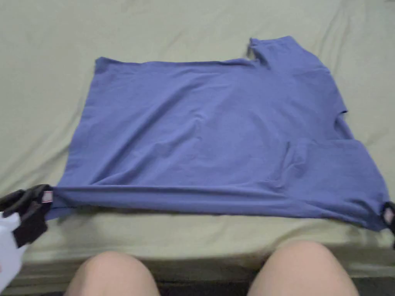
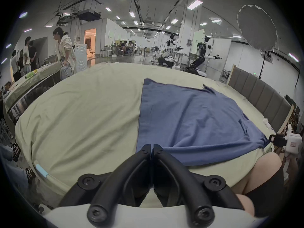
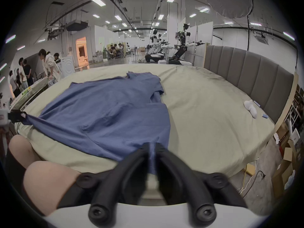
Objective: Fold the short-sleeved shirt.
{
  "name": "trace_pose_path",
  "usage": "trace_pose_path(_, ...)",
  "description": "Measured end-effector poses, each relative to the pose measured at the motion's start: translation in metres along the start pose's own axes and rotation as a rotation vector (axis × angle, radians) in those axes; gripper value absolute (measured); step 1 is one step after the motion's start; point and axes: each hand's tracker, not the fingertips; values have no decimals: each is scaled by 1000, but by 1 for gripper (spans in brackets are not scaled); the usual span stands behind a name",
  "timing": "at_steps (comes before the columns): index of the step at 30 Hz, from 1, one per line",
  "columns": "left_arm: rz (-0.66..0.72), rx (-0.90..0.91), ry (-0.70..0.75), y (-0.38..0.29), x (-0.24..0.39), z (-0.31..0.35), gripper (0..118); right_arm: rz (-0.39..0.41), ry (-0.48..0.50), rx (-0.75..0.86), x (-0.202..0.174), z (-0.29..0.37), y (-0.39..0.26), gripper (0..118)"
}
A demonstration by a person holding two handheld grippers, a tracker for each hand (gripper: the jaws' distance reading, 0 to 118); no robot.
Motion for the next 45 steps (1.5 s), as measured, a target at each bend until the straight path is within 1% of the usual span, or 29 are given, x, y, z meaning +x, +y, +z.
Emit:
trace_pose_path(1,-8,8,0,3,2,1,1,-15,10,-22,4,-4,0,54)
trace_pose_path(2,-18,13,0,7,13,5,1,-37,13,-47,8,-10,-1,93)
trace_pose_path(3,-26,15,1,8,18,6,1,-56,8,-44,19,-17,-7,118)
trace_pose_path(4,-31,16,1,9,22,6,1,-76,23,-19,25,-19,-10,118)
trace_pose_path(6,-42,16,0,9,23,4,1,-92,44,-59,32,-30,-8,117)
trace_pose_path(7,-45,15,-2,9,24,2,1,-85,40,-91,32,-35,-10,117)
trace_pose_path(8,-45,10,-2,9,26,2,1,-58,35,-122,32,-41,-11,115)
trace_pose_path(9,-42,8,-2,10,28,2,1,-39,40,-145,33,-44,-11,100)
trace_pose_path(10,-38,8,-2,10,26,2,1,-47,41,-140,34,-44,-11,66)
trace_pose_path(11,-35,7,0,10,26,2,1,-54,41,-129,31,-40,-12,25)
trace_pose_path(12,-34,7,2,10,26,4,1,-69,59,-115,31,-38,-14,14)
trace_pose_path(13,-34,7,5,10,27,5,1,-73,63,-101,29,-34,-15,14)
trace_pose_path(14,-36,5,9,9,23,5,1,-60,61,-104,28,-31,-14,14)
trace_pose_path(16,-40,-3,11,10,20,7,1,-6,42,-92,21,-23,-11,14)
trace_pose_path(18,-47,-6,10,14,18,6,1,-1,49,-89,24,-17,-3,14)
trace_pose_path(21,-54,-23,1,32,14,2,1,28,66,-96,26,-14,25,14)
trace_pose_path(24,-86,-66,-19,64,10,-16,1,63,104,-175,32,-26,67,14)
trace_pose_path(26,-94,-100,-34,87,5,-37,1,84,131,-234,41,-44,95,14)
trace_pose_path(29,-60,-147,-71,118,-4,-75,1,113,163,-290,45,-80,133,14)
trace_pose_path(32,-29,-227,-98,136,-14,-123,1,96,141,-351,48,-127,158,14)
trace_pose_path(35,-34,-331,-104,141,-17,-167,1,86,136,-399,46,-170,166,14)
trace_pose_path(38,-62,-396,-78,134,-16,-199,1,124,97,-460,37,-204,159,14)
trace_pose_path(39,-64,-401,-77,131,-18,-207,2,123,90,-467,35,-212,156,16)
trace_pose_path(40,-58,-404,-72,129,-20,-213,5,120,81,-468,35,-217,154,27)
trace_pose_path(41,-47,-411,-53,128,-23,-214,18,116,57,-454,36,-217,153,51)
trace_pose_path(42,-30,-393,-3,126,-22,-210,54,117,-22,-393,38,-213,154,90)
trace_pose_path(43,-15,-358,13,126,-25,-204,91,113,-83,-306,39,-205,154,106)
trace_pose_path(44,11,-316,25,125,-31,-192,112,95,-152,-156,43,-189,155,111)
trace_pose_path(45,39,-272,2,126,-35,-178,118,90,-180,-32,47,-171,156,111)
